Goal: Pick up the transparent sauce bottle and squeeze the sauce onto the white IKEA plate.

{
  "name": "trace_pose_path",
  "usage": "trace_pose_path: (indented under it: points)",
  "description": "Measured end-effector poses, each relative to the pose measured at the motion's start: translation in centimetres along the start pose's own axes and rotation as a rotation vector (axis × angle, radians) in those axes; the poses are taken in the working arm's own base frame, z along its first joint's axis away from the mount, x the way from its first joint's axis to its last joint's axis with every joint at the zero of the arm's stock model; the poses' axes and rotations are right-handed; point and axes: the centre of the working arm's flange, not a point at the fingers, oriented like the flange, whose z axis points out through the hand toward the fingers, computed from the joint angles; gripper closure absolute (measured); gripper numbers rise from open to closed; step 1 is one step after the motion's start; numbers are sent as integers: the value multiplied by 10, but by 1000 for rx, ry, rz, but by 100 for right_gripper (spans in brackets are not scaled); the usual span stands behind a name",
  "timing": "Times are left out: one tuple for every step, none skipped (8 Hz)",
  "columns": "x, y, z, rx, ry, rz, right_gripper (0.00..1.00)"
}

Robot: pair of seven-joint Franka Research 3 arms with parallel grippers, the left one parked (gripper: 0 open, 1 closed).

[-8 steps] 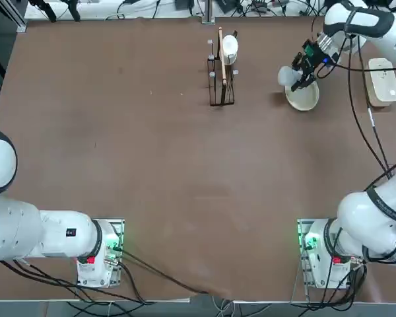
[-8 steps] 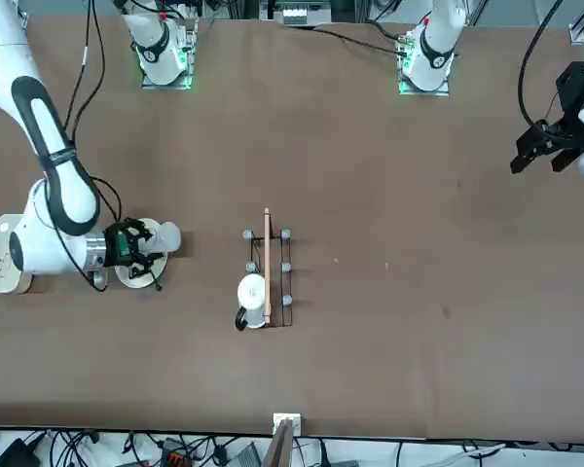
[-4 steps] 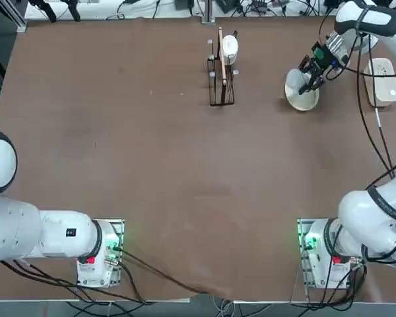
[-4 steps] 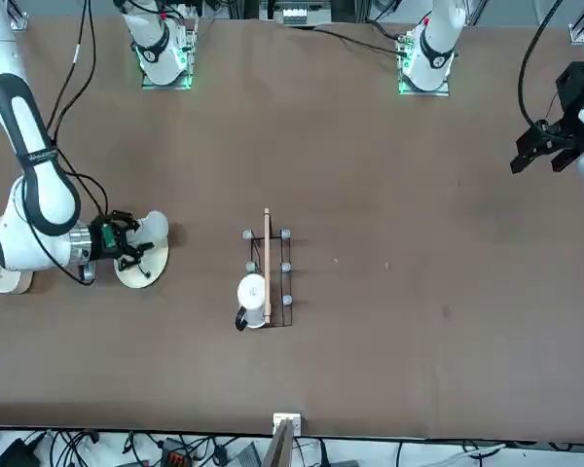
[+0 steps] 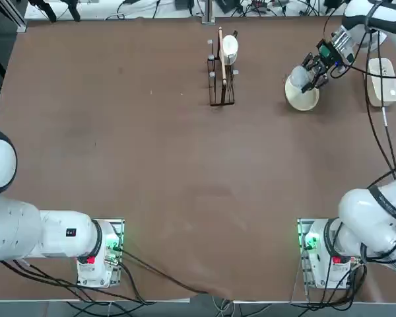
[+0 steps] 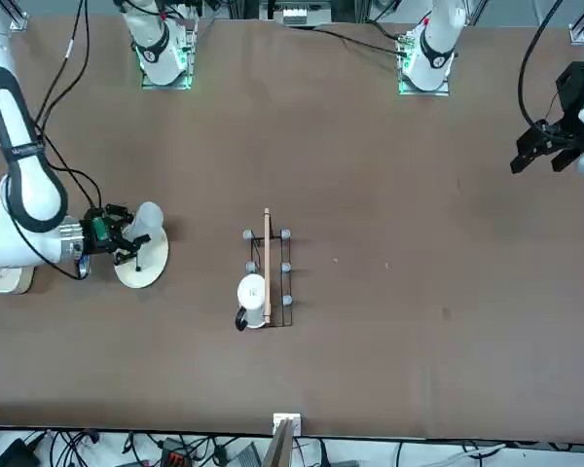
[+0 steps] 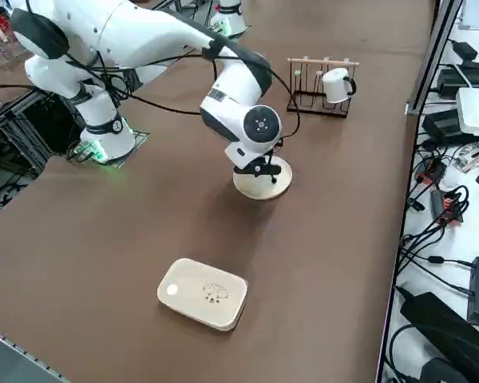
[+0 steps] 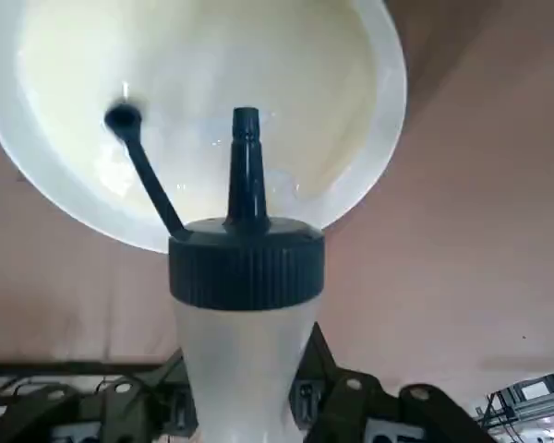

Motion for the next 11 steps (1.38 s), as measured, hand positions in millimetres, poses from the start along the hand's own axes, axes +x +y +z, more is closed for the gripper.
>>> trace_pose_path:
  points:
    - [4,5,-3,4,-9,-8,59]
    - [5,7,-2,2,-14,-12,59]
    - [3,6,4,-4,-20,-18,59]
    - [-2,5,12,-9,-24,-25,59]
    - [-7,4,22,-8,-27,-32,59]
    - [-12,4,31,5,-30,-41,59]
    - [-16,7,39,30,-34,-47,59]
    - [-19,12,46,49,-41,-49,59]
    - [-21,15,50,56,-47,-50,59]
    - [-21,17,53,61,-46,-50,59]
    - [-23,16,57,71,-41,-50,59]
